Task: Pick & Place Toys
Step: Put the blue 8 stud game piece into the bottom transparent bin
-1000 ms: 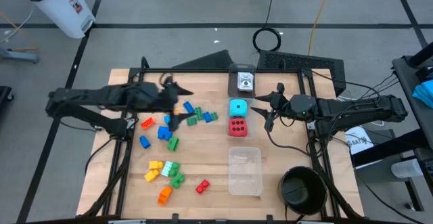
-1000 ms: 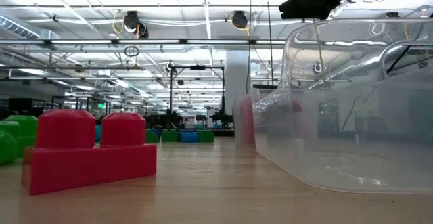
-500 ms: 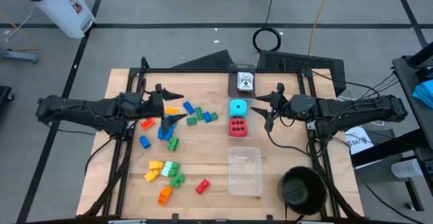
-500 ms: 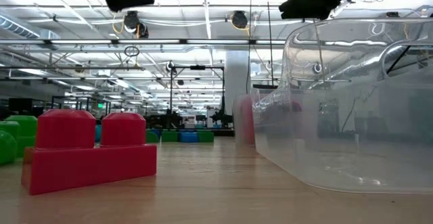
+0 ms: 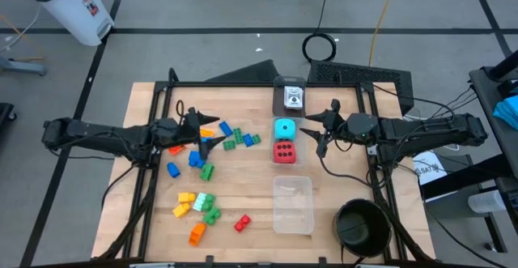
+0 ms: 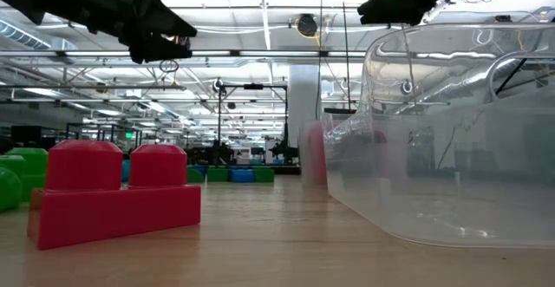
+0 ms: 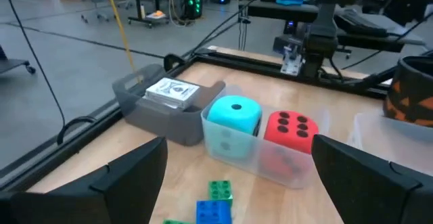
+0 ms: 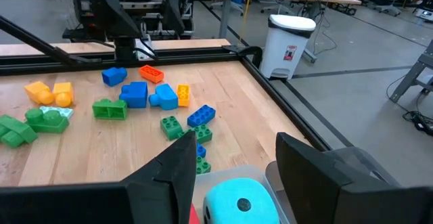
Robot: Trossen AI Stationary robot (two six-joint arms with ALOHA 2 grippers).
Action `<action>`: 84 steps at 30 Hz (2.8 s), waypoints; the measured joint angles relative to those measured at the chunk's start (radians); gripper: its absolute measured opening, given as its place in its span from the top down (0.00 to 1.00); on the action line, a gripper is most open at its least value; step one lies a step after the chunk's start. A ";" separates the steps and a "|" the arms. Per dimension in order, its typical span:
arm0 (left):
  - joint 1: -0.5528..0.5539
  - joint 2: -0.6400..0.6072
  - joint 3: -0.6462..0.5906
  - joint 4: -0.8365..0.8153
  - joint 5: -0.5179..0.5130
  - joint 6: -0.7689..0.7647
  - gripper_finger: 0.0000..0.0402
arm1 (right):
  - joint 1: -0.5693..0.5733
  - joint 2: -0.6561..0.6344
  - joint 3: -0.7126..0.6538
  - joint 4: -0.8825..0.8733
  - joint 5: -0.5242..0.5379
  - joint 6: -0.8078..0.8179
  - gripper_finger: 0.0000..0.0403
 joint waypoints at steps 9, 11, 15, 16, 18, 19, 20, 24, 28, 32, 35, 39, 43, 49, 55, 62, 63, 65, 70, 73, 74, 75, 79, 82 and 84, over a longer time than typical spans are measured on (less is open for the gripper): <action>0.007 -0.060 0.000 0.018 0.001 0.072 0.08 | 0.000 0.000 0.000 0.000 0.000 0.000 0.58; 0.007 -0.054 -0.001 0.028 0.001 0.053 0.09 | 0.000 0.000 0.000 0.000 0.000 0.000 0.58; 0.006 -0.024 0.000 0.024 -0.010 0.028 0.09 | 0.000 0.000 0.000 0.000 0.000 0.000 0.58; 0.006 -0.013 0.000 0.026 -0.023 0.007 0.09 | 0.000 0.000 0.000 0.002 0.000 0.000 0.58; 0.007 0.013 0.000 0.028 -0.029 -0.030 0.09 | 0.000 0.000 0.000 0.004 0.000 0.000 0.58; 0.007 0.028 0.000 0.024 -0.027 -0.038 0.09 | 0.000 0.000 0.000 0.007 0.000 0.000 0.58; 0.007 0.046 0.000 0.018 -0.026 -0.051 0.09 | 0.000 0.000 0.000 0.012 -0.001 0.000 0.58; 0.054 0.138 0.047 -0.182 -0.024 -0.069 0.09 | 0.005 -0.001 0.000 -0.028 -0.002 0.006 0.58; 0.167 0.252 0.131 -0.391 0.016 0.058 0.12 | 0.009 -0.001 0.000 -0.082 -0.003 -0.021 0.58; 0.281 0.373 0.199 -0.444 0.097 0.274 0.15 | 0.009 0.000 0.000 -0.085 -0.003 -0.050 0.58; 0.350 0.470 0.258 -0.476 0.147 0.438 0.19 | 0.009 0.000 0.000 -0.083 -0.003 -0.078 0.58; 0.407 0.600 0.341 -0.562 0.157 0.626 0.23 | 0.009 0.000 0.000 -0.080 -0.003 -0.087 0.58; 0.423 0.714 0.422 -0.679 0.162 0.741 0.26 | 0.009 0.000 0.000 -0.079 -0.003 -0.087 0.58; 0.413 0.832 0.503 -0.738 0.171 0.850 0.30 | 0.009 0.000 0.000 -0.079 -0.003 -0.087 0.58; 0.413 0.906 0.527 -0.756 0.197 0.882 0.31 | 0.009 0.000 0.000 -0.079 -0.003 -0.087 0.58; 0.403 0.926 0.531 -0.816 0.232 0.771 0.41 | 0.009 0.000 0.000 -0.080 -0.003 -0.083 0.58; 0.399 0.923 0.530 -0.819 0.237 0.752 0.45 | 0.009 0.000 0.000 -0.080 -0.003 -0.074 0.58; 0.388 0.919 0.528 -0.816 0.226 0.721 0.54 | 0.009 0.000 0.000 -0.079 -0.003 -0.033 0.58; 0.359 0.921 0.528 -0.795 0.109 0.580 0.63 | 0.009 0.000 0.000 -0.079 -0.003 0.000 0.58; 0.341 0.908 0.524 -0.826 0.045 0.538 0.63 | 0.009 0.000 0.000 -0.077 -0.002 0.000 0.58; 0.337 0.904 0.523 -0.833 0.025 0.520 0.63 | 0.009 0.000 0.000 -0.078 -0.002 0.001 0.58; 0.331 0.894 0.520 -0.838 0.014 0.504 0.63 | 0.010 0.000 0.000 -0.079 -0.003 0.006 0.58; 0.279 0.816 0.522 -0.835 -0.044 0.452 0.63 | 0.014 0.000 0.000 -0.078 -0.003 0.069 0.58; 0.210 0.742 0.522 -0.828 -0.134 0.407 0.63 | 0.014 0.003 -0.001 -0.076 -0.006 0.126 0.58; 0.147 0.689 0.522 -0.795 -0.205 0.377 0.63 | 0.014 0.014 -0.018 -0.033 -0.022 0.146 0.58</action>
